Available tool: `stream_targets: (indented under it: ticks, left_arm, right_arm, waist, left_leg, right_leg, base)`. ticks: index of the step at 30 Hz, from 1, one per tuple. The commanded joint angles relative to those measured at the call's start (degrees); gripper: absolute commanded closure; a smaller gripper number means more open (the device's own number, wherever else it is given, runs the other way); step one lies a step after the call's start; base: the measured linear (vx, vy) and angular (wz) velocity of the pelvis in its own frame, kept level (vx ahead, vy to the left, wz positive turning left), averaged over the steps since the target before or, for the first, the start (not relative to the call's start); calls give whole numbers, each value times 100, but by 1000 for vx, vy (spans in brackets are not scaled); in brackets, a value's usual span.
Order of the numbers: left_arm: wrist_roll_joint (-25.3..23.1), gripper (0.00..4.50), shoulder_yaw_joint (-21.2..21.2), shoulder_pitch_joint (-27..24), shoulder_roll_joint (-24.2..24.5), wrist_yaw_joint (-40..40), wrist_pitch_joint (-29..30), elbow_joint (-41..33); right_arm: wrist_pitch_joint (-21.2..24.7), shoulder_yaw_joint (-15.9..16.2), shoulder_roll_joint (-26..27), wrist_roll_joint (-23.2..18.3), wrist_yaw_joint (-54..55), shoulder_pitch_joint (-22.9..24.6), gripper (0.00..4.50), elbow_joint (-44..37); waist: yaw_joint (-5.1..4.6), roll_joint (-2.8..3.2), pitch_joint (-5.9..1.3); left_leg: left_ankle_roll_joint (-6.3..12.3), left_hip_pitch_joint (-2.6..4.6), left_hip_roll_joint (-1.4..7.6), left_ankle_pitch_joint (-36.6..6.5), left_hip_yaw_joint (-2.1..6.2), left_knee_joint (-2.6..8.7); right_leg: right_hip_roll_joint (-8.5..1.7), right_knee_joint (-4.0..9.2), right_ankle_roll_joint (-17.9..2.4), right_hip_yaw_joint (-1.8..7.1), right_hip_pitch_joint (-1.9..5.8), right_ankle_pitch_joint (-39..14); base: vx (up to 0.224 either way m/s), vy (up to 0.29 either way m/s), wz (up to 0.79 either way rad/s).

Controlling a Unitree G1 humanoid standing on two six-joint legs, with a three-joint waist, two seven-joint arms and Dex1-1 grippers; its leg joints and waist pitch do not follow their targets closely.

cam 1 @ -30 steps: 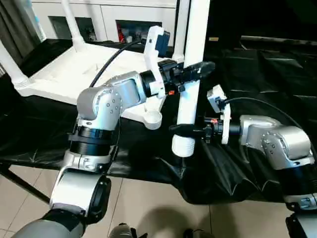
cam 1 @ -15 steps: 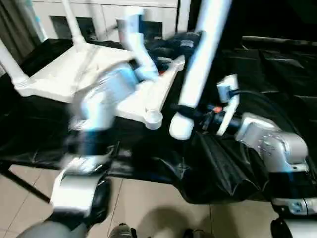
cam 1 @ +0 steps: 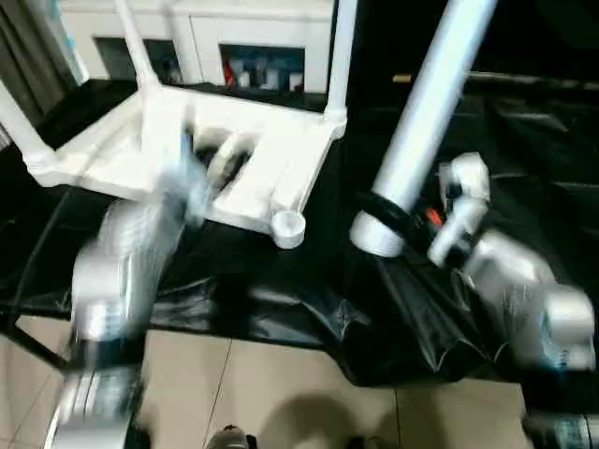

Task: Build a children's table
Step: Pick table leg, then move to table

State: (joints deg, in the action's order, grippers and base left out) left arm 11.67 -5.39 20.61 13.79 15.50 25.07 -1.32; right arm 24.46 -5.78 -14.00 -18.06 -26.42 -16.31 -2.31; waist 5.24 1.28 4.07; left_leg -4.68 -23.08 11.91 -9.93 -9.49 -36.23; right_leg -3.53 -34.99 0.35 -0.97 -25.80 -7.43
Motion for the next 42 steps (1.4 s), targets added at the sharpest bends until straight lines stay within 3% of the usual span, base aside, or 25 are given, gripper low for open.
stream_targets:
  ticks: [1,8,9,10,11,12,13,14,15,16,17,18,19,20,21,22,23,25,26,29,35,37,38,41,42]
  left_arm:
    - [-418,157,121,-153,-138,-456,-424,-277]
    - [-482,157,236,-573,-469,-696,-704,-559]
    - [-506,157,278,-384,-538,-757,-712,-440]
    - [-555,157,342,-128,-586,-799,-741,-263]
    - [-506,157,396,84,-627,-722,-709,-173]
    - [-499,157,401,106,-633,-714,-701,-165]
    - [-370,157,509,454,-747,-533,-583,-61]
    - [-323,157,561,583,-798,-458,-545,-33]
    - [-295,157,678,742,-841,-337,-429,10]
    - [-282,157,758,841,-865,-257,-351,37]
    - [-274,157,849,907,-887,-130,-343,47]
    - [-281,157,884,936,-908,-105,-332,62]
    - [-287,157,892,947,-921,-105,-342,78]
    - [-309,157,801,895,-958,-328,-221,99]
    - [-382,157,736,783,-895,-445,-231,112]
    - [-382,157,736,783,-895,-445,-231,112]
    - [-605,157,634,559,-728,-626,-315,187]
    - [-823,157,600,341,-560,-734,-465,245]
    - [-946,157,628,164,-447,-722,-590,235]
    - [-904,157,271,-435,-481,-963,-714,170]
    - [-1113,157,-482,-1590,-450,-1640,-1463,-209]
    - [-1101,157,-503,-1876,-447,-1592,-1595,-439]
    - [-1104,157,-439,-2160,-466,-1496,-1782,-670]
    - [-1054,157,-359,-2536,-537,-1364,-2095,-954]
    - [-1027,157,-335,-2764,-590,-1360,-2199,-1089]
  right_arm:
    - [-484,34,214,246,376,299,262,-441]
    - [-1472,193,877,182,435,1577,262,-1275]
    - [-1483,284,927,160,440,1638,262,-1268]
    - [-1396,403,927,180,456,1603,262,-1155]
    - [-1382,522,844,341,473,1510,262,-1001]
    - [-1382,536,835,364,476,1501,262,-986]
    - [-1298,749,684,704,523,1329,262,-720]
    - [-1245,829,637,834,546,1263,262,-610]
    - [-1175,869,623,937,599,1115,262,-405]
    - [-1135,887,620,994,635,1014,262,-268]
    - [-1122,929,614,1109,636,888,262,-125]
    - [-1113,956,615,1177,650,804,262,-34]
    - [-1112,980,614,1220,659,754,262,17]
    - [-1057,962,611,1218,750,654,262,70]
    - [-1004,877,649,1084,801,645,262,7]
    - [-1004,877,649,1084,801,645,262,7]
    - [-882,699,722,841,890,685,262,-130]
    - [-765,550,776,668,929,772,262,-262]
    - [-735,483,783,620,923,852,262,-334]
    - [-836,354,693,631,884,1218,262,-514]
    - [-1196,-135,576,396,878,1985,262,-1099]
    - [-1299,-177,520,337,764,2130,262,-1220]
    - [-1219,-148,461,263,634,2191,262,-1272]
    - [-1084,-62,384,211,488,2218,262,-1242]
    - [-1064,-31,390,200,467,2191,262,-1188]
  waist:
    - [-60,-38,-483]
    - [-210,5,-426]
    - [-249,34,-416]
    - [-314,135,-387]
    - [-367,146,-409]
    - [-388,183,-385]
    - [-414,262,-333]
    - [-428,263,-275]
    - [-262,344,-215]
    - [45,226,-219]
    - [-106,-248,-258]
    - [-75,-109,-281]
    - [-81,-169,-336]
    - [4,-114,-428]
    - [39,-67,-483]
    - [-46,-66,-497]
    - [-100,69,-505]
    - [-216,128,-453]
    - [-253,59,-468]
    - [-260,112,-478]
    - [-310,-19,-434]
    - [-320,-102,-396]
    - [-306,-71,-401]
    - [-318,-129,-334]
    - [-329,-219,-321]
  left_leg:
    - [-64,106,-49,-1576,-30,450]
    - [65,168,-79,-2312,-6,447]
    - [96,191,-86,-2448,21,478]
    - [96,196,-54,-2720,104,556]
    - [106,171,-8,-2925,183,610]
    - [123,179,33,-3107,217,662]
    - [126,190,144,-3630,294,801]
    - [125,149,227,-4039,321,930]
    - [74,-90,505,-4843,337,1354]
    - [206,-153,521,-4792,111,1384]
    - [-47,499,-70,-3334,-24,242]
    - [-35,825,-244,-2353,-13,-451]
    - [128,214,-217,-996,198,-285]
    - [-18,46,-139,-703,204,169]
    - [-21,150,-112,-842,194,267]
    - [-42,126,-152,-842,172,297]
    - [-18,159,-135,-1275,138,358]
    - [-78,121,-130,-1835,187,449]
    - [-63,161,-109,-1996,193,454]
    - [-38,127,-76,-1851,204,499]
    - [94,95,-45,-1996,191,552]
    - [139,119,-44,-2146,178,573]
    - [136,124,-50,-2151,191,578]
    - [91,147,-22,-2452,202,613]
    - [88,152,-26,-2481,194,611]
  right_leg:
    - [-179,566,-175,19,269,-3070]
    - [-164,800,182,-78,166,-3905]
    - [-151,845,162,-147,189,-3960]
    - [-130,880,128,-275,273,-3873]
    - [-148,870,108,-361,404,-3569]
    - [-147,866,43,-402,444,-3389]
    - [-146,767,-91,-456,535,-2994]
    - [-113,625,-127,-485,607,-2792]
    - [-144,-284,-270,-410,908,-1993]
    - [-169,-727,-171,-82,883,-1757]
    - [-310,483,412,199,85,-5113]
    - [-761,988,276,272,-288,-6576]
    - [-832,797,227,513,300,-6527]
    - [-547,461,127,329,484,-4886]
    - [-400,365,57,255,389,-3963]
    - [-239,271,-78,196,410,-3109]
    - [-192,294,-428,139,398,-2453]
    - [-190,347,-475,91,428,-2802]
    - [-191,413,-410,99,406,-2918]
    - [-205,388,-556,110,437,-2491]
    - [-236,446,-580,116,441,-2401]
    - [-242,507,-461,118,406,-2706]
    - [-250,498,-429,119,414,-2778]
    - [-265,579,-260,126,343,-3239]
    - [-255,601,-225,125,327,-3279]
  base:
    - [0,0,0]
    - [0,0,0]
    - [0,0,0]
    - [0,0,0]
    - [0,0,0]
    - [-52,45,-14]
    - [-59,22,-10]
    - [-59,22,-10]
    - [-101,-20,-5]
    - [-60,-84,10]
    - [-60,-84,10]
    - [41,-94,9]
    - [78,-35,-9]
    - [78,-35,-9]
    - [0,0,0]
    - [0,0,0]
    - [0,0,0]
    - [0,0,0]
    - [0,0,0]
    - [0,0,0]
    - [0,0,0]
    - [0,0,0]
    - [0,0,0]
    - [0,0,0]
    - [0,0,0]
